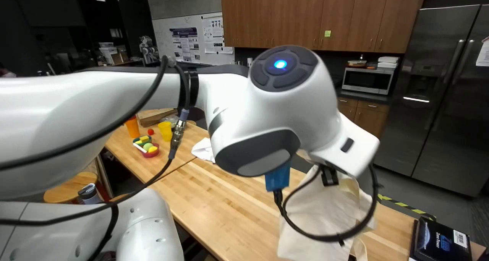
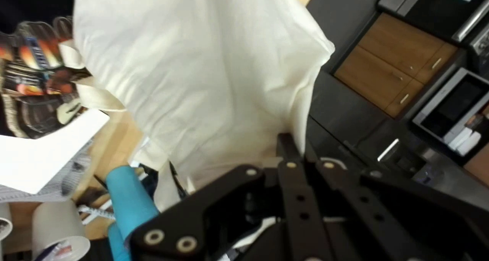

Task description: Move the bag and the white towel to the right

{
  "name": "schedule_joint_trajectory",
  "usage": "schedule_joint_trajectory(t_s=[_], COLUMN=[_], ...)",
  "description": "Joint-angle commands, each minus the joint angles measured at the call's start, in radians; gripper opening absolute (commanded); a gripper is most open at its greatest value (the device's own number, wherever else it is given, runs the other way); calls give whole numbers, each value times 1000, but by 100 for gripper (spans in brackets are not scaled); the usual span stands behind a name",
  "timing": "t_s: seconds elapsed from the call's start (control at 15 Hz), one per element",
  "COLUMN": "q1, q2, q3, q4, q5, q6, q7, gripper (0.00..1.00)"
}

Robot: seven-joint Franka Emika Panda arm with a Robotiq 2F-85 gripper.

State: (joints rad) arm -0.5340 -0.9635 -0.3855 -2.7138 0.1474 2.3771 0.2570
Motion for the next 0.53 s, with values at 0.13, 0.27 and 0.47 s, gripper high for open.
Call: schedule_joint_trajectory(t_s=[0.13, 0.27, 0.47], q1=[46, 99, 177], q2=[240, 337, 488], q3=[-314, -379, -425], q4=[319, 407, 517], q5=[-31, -20, 0], q6=[-431, -523, -631], q7=[-246, -280, -308], gripper=[1, 1, 1])
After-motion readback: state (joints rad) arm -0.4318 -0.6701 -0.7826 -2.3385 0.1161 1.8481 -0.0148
